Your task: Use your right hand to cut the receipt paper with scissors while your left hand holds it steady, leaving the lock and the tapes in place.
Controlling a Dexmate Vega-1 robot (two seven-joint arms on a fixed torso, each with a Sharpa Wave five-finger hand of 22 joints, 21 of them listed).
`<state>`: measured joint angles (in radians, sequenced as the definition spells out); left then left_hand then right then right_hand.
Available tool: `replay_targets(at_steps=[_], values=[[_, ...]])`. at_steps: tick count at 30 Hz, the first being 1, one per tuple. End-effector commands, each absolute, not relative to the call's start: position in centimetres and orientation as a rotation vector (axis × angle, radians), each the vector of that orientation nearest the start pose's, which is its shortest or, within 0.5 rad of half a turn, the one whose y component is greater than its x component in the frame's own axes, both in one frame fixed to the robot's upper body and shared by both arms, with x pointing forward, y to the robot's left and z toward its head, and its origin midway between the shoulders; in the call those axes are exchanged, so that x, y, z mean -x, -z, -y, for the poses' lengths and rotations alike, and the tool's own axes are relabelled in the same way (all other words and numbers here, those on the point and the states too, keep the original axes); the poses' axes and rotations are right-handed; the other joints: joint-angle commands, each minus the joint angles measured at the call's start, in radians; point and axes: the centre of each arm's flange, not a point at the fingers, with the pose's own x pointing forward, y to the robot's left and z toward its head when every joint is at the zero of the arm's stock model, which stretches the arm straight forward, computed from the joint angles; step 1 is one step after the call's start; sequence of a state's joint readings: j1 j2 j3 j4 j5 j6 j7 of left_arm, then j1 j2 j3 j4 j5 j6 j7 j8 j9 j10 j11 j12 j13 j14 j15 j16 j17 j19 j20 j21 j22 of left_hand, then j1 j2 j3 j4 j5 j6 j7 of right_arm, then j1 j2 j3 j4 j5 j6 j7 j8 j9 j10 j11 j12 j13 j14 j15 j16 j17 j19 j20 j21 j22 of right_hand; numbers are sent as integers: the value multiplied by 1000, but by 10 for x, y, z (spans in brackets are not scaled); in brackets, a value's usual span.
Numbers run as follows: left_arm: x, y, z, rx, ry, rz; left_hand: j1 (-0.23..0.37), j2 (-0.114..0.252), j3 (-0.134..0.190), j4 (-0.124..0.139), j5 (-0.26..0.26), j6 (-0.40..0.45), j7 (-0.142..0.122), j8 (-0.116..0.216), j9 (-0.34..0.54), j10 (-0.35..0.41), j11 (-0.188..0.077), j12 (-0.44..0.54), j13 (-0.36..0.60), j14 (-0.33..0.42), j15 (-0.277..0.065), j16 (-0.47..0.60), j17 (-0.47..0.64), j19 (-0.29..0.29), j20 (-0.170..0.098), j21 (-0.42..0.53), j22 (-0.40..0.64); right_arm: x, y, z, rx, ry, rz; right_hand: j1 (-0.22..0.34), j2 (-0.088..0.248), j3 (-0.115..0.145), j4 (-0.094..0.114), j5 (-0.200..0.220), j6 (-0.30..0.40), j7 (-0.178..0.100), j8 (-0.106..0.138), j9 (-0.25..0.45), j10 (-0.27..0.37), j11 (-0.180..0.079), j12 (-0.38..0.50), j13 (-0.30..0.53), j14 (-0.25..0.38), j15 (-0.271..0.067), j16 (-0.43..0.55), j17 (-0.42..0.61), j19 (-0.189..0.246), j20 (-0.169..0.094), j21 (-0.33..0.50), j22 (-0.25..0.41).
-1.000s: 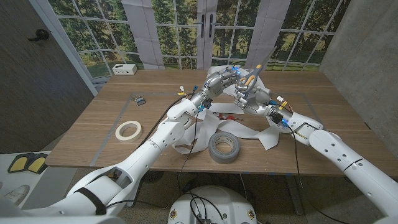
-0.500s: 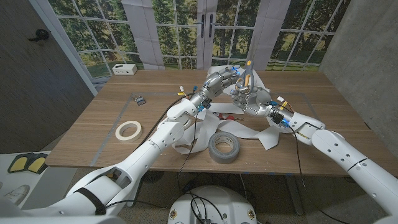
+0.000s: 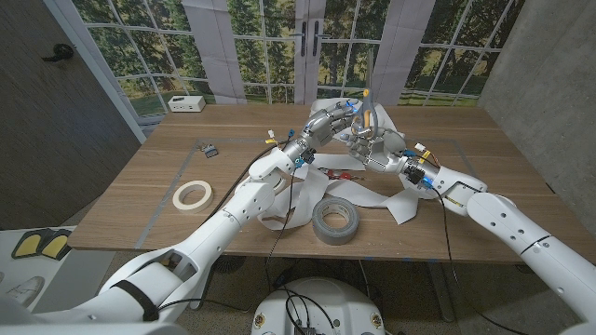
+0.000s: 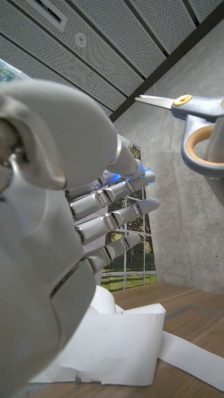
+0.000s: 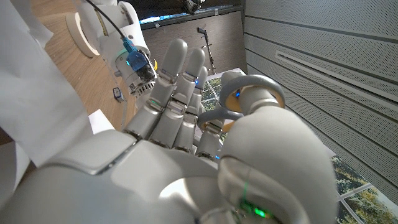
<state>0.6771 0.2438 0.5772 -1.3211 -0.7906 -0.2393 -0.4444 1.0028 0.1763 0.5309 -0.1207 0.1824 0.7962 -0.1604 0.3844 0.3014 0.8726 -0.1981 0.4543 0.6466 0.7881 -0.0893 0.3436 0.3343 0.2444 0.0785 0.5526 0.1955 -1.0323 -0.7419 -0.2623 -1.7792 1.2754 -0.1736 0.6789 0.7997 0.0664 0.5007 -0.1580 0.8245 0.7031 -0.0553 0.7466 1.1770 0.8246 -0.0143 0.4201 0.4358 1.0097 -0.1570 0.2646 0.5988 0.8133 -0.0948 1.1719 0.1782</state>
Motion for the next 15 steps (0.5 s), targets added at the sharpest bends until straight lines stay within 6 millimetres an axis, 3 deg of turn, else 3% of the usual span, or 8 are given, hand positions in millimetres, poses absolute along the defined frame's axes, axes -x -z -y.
replay_targets(at_steps=[1,15], values=[[-614,-30,-55,185,940,668,-3,7,0,5,3,1,0,-3,2,4,-7,-1,4,8,-145,-3,1,7,-2,3,2,-522,10,217,-352,-1150,352,-7,5,91,71,-3,-9,11,17,9,83,-76,23,42,11,-55,12,15,6,-124,1,4],[-617,-33,-74,196,875,683,0,6,-2,2,2,3,1,-5,2,9,-7,-3,6,11,-146,-1,4,5,-3,5,2,-523,10,220,-397,-1121,335,-22,3,96,64,-6,-13,15,25,-6,15,-54,-22,48,-12,-51,-5,-2,4,-126,2,4]])
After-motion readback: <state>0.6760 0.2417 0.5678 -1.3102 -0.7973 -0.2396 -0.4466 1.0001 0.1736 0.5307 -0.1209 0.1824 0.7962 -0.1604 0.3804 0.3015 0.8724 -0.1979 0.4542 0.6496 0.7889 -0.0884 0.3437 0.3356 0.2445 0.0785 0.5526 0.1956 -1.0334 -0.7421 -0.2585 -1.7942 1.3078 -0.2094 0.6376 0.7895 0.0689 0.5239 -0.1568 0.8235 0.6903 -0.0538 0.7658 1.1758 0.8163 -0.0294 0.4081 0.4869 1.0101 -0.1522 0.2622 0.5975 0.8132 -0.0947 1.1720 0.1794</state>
